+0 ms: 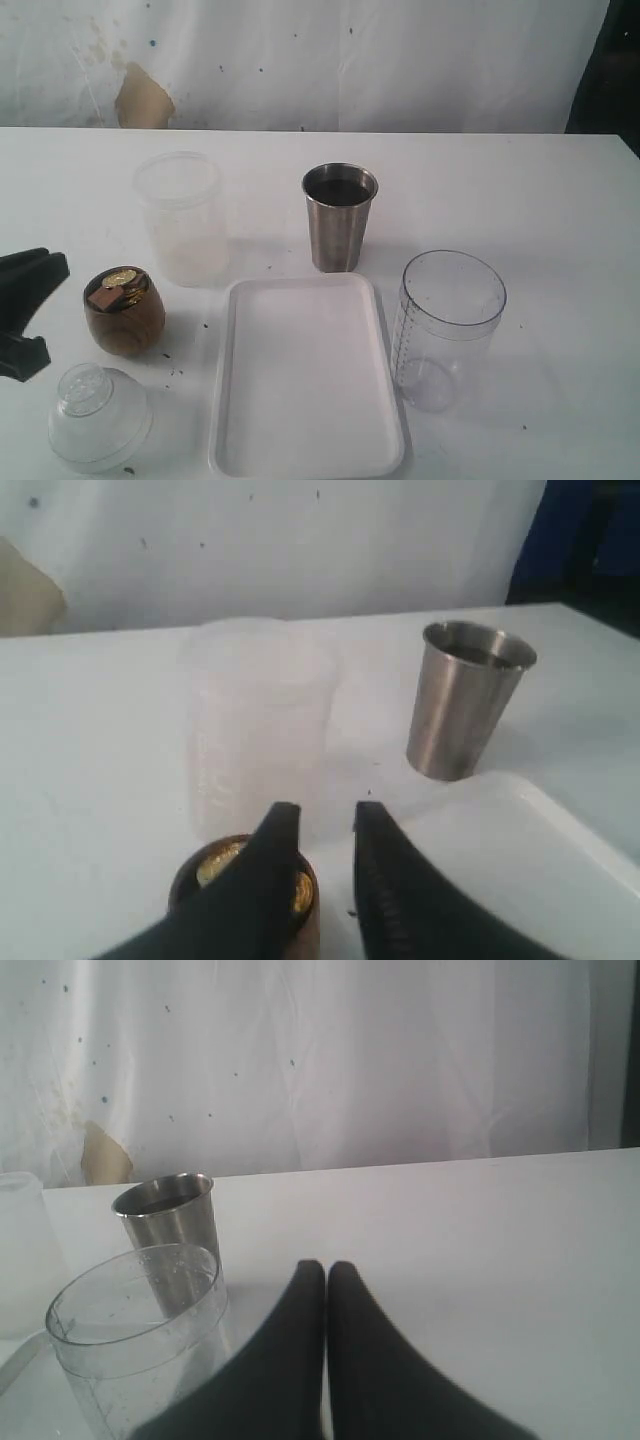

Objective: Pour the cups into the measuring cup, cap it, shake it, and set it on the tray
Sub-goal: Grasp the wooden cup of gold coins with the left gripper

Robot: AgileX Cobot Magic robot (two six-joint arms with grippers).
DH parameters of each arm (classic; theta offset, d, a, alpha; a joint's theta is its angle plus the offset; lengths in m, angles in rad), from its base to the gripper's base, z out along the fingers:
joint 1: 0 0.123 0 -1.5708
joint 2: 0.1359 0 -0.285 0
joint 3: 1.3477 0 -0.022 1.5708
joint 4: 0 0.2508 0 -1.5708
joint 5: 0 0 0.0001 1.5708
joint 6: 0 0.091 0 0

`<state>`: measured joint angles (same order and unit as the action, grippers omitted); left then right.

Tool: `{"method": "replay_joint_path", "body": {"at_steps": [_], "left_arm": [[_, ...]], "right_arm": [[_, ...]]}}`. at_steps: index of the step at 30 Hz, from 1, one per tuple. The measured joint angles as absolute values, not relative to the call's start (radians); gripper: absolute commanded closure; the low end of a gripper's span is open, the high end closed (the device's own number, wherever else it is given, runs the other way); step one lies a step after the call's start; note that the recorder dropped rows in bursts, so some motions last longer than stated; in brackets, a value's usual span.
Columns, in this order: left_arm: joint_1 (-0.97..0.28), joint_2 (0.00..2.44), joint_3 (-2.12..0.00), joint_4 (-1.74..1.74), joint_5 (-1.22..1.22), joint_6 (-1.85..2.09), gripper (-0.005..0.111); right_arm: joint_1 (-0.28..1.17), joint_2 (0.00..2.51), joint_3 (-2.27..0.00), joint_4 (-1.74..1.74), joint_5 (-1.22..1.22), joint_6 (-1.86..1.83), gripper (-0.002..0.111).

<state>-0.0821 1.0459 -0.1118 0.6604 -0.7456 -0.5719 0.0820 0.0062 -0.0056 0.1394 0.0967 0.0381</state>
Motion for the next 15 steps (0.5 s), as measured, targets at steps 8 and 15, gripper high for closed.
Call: {"method": "replay_joint_path", "body": {"at_steps": [8, 15], "left_arm": [[-0.082, 1.269, -0.116, 0.617, -0.875, -0.424, 0.017], [-0.082, 1.416, -0.186, 0.603, -0.866, -0.393, 0.003]], "right_arm": [[0.082, 0.006, -0.006, 0.139, 0.097, 0.038, 0.108], [0.082, 0.006, -0.006, 0.139, 0.097, 0.038, 0.108]]}}
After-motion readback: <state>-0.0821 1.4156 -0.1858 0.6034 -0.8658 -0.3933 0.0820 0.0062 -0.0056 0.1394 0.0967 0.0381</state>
